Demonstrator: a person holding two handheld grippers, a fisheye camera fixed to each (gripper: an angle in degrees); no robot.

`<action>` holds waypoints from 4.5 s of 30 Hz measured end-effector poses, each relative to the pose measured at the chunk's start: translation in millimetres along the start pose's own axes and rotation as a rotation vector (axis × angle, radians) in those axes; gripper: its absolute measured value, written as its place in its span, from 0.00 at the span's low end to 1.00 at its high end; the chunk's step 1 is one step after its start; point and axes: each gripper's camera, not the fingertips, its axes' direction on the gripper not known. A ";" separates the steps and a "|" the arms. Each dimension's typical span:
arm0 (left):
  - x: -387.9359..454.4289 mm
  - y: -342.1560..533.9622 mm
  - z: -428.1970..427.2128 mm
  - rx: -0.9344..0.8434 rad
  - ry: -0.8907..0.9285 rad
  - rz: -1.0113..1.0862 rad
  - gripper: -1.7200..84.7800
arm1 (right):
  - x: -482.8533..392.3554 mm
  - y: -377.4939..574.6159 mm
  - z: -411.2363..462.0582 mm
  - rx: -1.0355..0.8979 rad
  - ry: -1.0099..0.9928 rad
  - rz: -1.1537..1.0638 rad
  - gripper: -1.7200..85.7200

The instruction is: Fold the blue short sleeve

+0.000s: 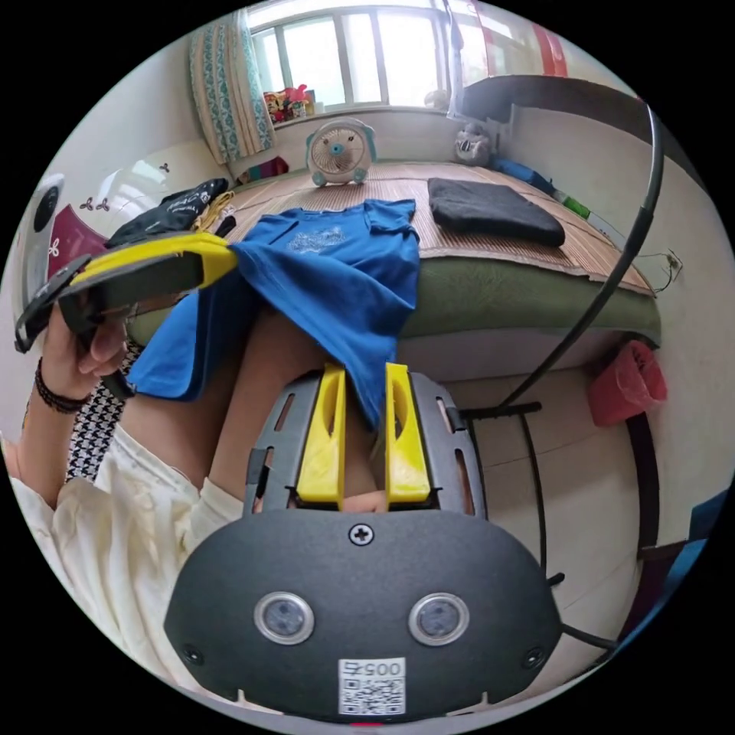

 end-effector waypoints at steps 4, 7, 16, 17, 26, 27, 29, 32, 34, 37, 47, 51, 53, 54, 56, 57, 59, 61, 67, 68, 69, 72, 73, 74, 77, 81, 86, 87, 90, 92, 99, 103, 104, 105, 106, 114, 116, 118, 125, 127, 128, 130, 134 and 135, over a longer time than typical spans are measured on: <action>2.4 -2.1 -4.8 0.007 0.000 -0.007 0.04 | -6.7 7.3 12.0 -0.043 0.042 0.016 0.04; 6.6 1.2 -7.3 0.029 -0.007 -0.013 0.06 | -11.2 11.4 8.7 -0.037 0.082 0.021 0.01; -9.5 53.9 -45.2 -0.065 -0.126 -0.067 0.11 | -5.9 1.7 -40.7 0.143 0.200 0.053 0.00; -11.6 60.2 -49.5 -0.069 -0.136 -0.077 0.11 | -5.9 -0.4 -44.0 0.156 0.204 0.050 0.00; -1.8 125.2 -77.6 -0.210 -0.185 -0.090 0.14 | -9.2 -7.7 -59.2 0.210 0.147 0.018 0.00; 0.4 127.4 -77.4 -0.218 -0.178 -0.090 0.14 | -9.1 -8.1 -59.8 0.210 0.147 0.019 0.00; 2.5 128.6 -74.5 -0.242 -0.179 -0.086 0.13 | -9.5 -8.9 -62.4 0.208 0.152 0.009 0.00; 4.0 128.8 -68.5 -0.257 -0.187 -0.072 0.12 | -7.7 -8.5 -67.5 0.202 0.152 0.007 0.00; 0.6 125.6 -68.6 -0.255 -0.164 -0.087 0.11 | -6.4 -7.0 -72.3 0.200 0.151 0.005 0.00; -2.8 120.6 -71.9 -0.269 -0.188 -0.094 0.06 | -4.5 -3.2 -81.9 0.194 0.159 -0.003 0.00; -5.4 107.5 -123.9 -0.153 -0.333 -0.066 0.03 | 9.9 4.6 -137.6 0.251 0.166 0.000 0.00; -5.2 98.3 -168.5 -0.019 -0.422 -0.080 0.03 | 5.3 1.1 -165.1 0.277 0.205 -0.052 0.00; -3.2 95.6 -181.6 0.016 -0.452 -0.080 0.03 | 8.1 -0.3 -187.5 0.307 0.210 -0.059 0.00; -1.4 94.4 -189.3 0.040 -0.468 -0.078 0.03 | 9.6 -0.5 -193.7 0.316 0.206 -0.059 0.00; 1.0 93.2 -198.8 0.071 -0.484 -0.077 0.03 | 16.0 -1.5 -219.4 0.349 0.184 -0.060 0.00; 1.9 92.3 -203.7 0.084 -0.490 -0.079 0.03 | 17.4 -1.9 -225.6 0.356 0.181 -0.064 0.00; 2.1 91.1 -209.6 0.103 -0.495 -0.082 0.03 | 22.1 -6.2 -248.2 0.375 0.182 -0.078 0.00; -2.0 89.0 -214.2 0.131 -0.497 -0.095 0.03 | 25.4 -13.9 -261.5 0.383 0.189 -0.087 0.00; -46.6 68.9 -205.7 0.175 -0.536 -0.172 0.03 | 36.5 -83.9 -285.2 0.400 0.187 -0.104 0.00; -53.4 65.3 -203.9 0.178 -0.540 -0.180 0.03 | 37.7 -105.9 -284.8 0.393 0.194 -0.113 0.00; -68.8 56.6 -199.6 0.182 -0.547 -0.198 0.03 | 38.4 -117.6 -283.9 0.390 0.197 -0.118 0.00; -113.4 31.6 -183.8 0.169 -0.562 -0.246 0.03 | 45.5 -182.1 -271.3 0.353 0.205 -0.128 0.00; -134.0 21.3 -173.9 0.162 -0.568 -0.265 0.03 | 50.4 -208.8 -263.9 0.339 0.195 -0.121 0.00; -144.5 16.1 -168.1 0.153 -0.572 -0.273 0.03 | 56.5 -236.8 -255.1 0.320 0.178 -0.106 0.00; -199.3 -10.1 -135.9 0.109 -0.584 -0.329 0.03 | 71.4 -308.9 -225.2 0.244 0.147 -0.062 0.00; -277.3 -46.0 -84.5 0.030 -0.590 -0.410 0.03 | 84.7 -394.7 -178.7 0.150 0.140 -0.026 0.00; -363.9 -80.3 -18.7 -0.081 -0.588 -0.476 0.03 | 104.7 -517.6 -86.6 -0.009 0.125 0.080 0.00; -384.1 -85.6 -1.2 -0.098 -0.595 -0.490 0.03 | 106.2 -528.8 -73.7 -0.026 0.126 0.095 0.00; -433.2 -90.2 43.4 -0.187 -0.582 -0.572 0.04 | 107.9 -570.1 -9.7 -0.113 0.146 0.146 0.00; -455.0 -87.7 66.8 -0.249 -0.559 -0.615 0.04 | 107.9 -582.0 32.7 -0.220 0.172 0.159 0.00; -480.8 -73.7 71.5 -0.184 -0.577 -0.723 0.12 | 127.7 -587.9 -15.3 -0.117 0.138 0.133 0.04; -461.0 -76.2 34.6 -0.046 -0.574 -0.736 0.12 | 157.7 -570.4 -84.1 0.037 0.082 0.193 0.07; -456.8 -77.1 30.6 -0.033 -0.569 -0.733 0.12 | 163.2 -564.5 -105.1 0.091 0.093 0.210 0.07; -448.0 -78.6 25.0 -0.008 -0.551 -0.720 0.12 | 165.5 -561.1 -115.0 0.118 0.096 0.219 0.07; -439.7 -79.8 23.1 0.005 -0.532 -0.701 0.12 | 168.7 -554.2 -131.3 0.164 0.091 0.233 0.07; -426.8 -87.1 74.0 -0.128 -0.383 -0.646 0.11 | 153.3 -560.2 -139.3 0.058 0.014 0.062 0.07; -430.0 -91.7 86.6 -0.148 -0.363 -0.632 0.11 | 151.3 -568.1 -132.8 0.024 -0.022 0.021 0.08; -441.3 -99.0 101.8 -0.177 -0.364 -0.626 0.11 | 149.3 -577.0 -124.2 -0.016 -0.059 -0.014 0.08; -482.4 -128.9 139.9 -0.201 -0.362 -0.614 0.09 | 128.8 -634.0 -75.2 -0.171 -0.155 -0.141 0.09; -494.5 -139.6 155.7 -0.204 -0.358 -0.604 0.08 | 123.4 -649.7 -58.4 -0.206 -0.163 -0.158 0.08; -497.9 -141.9 159.0 -0.204 -0.358 -0.606 0.08 | 120.8 -658.5 -49.0 -0.213 -0.160 -0.160 0.08; -511.7 -149.7 167.1 -0.188 -0.378 -0.618 0.08 | 120.9 -669.9 -39.8 -0.183 -0.142 -0.138 0.08; -532.6 -153.8 174.3 -0.176 -0.416 -0.662 0.08 | 130.5 -686.1 -13.5 -0.146 -0.126 -0.050 0.08; -537.0 -153.8 175.3 -0.180 -0.422 -0.670 0.08 | 131.2 -686.3 -8.2 -0.154 -0.123 -0.048 0.08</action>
